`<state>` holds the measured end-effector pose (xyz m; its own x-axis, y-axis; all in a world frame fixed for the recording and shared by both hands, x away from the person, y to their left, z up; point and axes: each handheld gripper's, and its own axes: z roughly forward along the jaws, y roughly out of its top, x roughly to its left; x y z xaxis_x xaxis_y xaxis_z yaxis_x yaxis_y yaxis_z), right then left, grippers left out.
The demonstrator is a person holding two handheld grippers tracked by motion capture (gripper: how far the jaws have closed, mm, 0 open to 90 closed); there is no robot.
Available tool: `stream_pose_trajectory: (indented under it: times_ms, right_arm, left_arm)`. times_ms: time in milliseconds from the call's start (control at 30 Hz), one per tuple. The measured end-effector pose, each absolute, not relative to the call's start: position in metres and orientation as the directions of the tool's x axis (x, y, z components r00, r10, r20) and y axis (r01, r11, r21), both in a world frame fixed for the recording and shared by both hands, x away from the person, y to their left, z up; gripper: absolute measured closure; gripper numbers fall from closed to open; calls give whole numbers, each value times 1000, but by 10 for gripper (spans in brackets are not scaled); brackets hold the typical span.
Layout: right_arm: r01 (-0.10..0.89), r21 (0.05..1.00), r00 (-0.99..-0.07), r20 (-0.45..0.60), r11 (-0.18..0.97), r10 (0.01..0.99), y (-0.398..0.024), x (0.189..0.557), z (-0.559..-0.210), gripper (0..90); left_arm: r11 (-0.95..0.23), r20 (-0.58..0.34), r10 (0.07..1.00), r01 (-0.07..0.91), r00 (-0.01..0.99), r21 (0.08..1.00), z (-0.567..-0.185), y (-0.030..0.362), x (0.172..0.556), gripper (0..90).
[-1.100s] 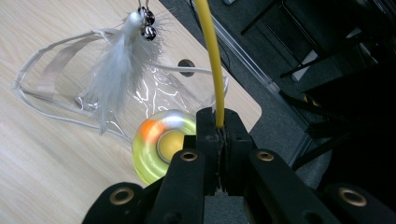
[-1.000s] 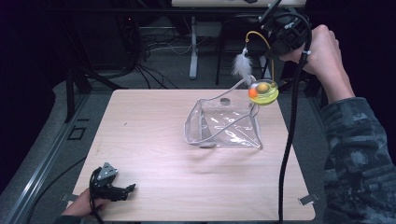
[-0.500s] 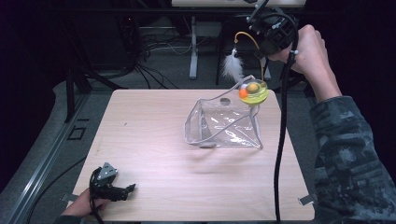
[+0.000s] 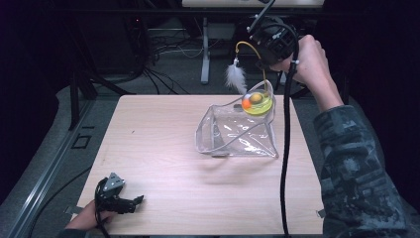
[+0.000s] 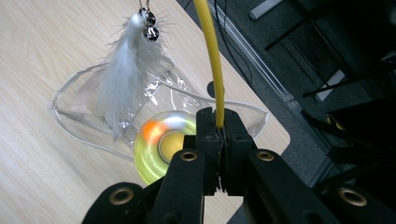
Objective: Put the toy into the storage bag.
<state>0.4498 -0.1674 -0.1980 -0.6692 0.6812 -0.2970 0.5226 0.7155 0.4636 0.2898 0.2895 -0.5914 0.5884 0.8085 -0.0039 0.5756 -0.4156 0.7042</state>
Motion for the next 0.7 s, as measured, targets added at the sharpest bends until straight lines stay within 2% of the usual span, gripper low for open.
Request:
stream_pose_trajectory:
  times_ms: [700]
  right_arm:
    - [544, 447, -682, -258, 710, 685, -159, 466, -233, 876]
  left_arm:
    - [-416, -4, 808, 576, 589, 704, -591, 289, 290, 0]
